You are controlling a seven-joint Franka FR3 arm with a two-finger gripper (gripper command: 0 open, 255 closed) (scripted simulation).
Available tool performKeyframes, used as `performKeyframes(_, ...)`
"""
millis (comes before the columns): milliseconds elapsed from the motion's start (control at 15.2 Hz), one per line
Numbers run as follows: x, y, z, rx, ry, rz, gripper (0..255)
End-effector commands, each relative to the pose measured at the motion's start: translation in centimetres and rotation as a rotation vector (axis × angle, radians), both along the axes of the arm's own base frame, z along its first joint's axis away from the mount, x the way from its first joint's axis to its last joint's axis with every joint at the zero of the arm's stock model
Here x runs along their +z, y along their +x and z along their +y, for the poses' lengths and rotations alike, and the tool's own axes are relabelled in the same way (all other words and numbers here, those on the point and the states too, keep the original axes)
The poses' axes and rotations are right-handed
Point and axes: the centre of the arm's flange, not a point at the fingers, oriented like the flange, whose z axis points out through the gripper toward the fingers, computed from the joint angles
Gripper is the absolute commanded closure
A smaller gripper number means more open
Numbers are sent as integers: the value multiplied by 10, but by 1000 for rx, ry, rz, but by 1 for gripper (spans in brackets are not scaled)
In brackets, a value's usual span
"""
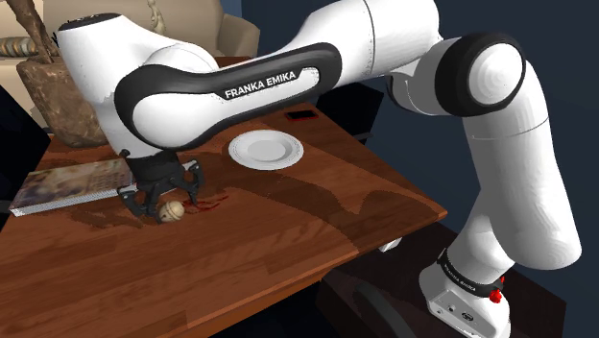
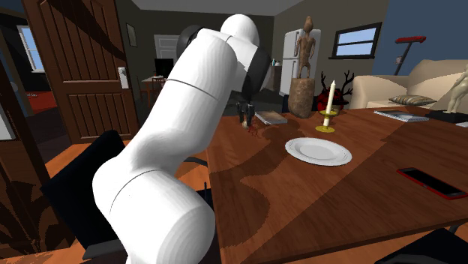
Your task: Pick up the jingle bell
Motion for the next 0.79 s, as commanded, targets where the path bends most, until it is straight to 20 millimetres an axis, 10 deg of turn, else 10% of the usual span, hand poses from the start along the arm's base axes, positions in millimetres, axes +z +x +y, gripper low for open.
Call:
performKeyframes(0, 11, 0, 0, 0, 0, 0, 255)
performKeyframes(726, 59, 0, 0, 0, 0, 0, 255)
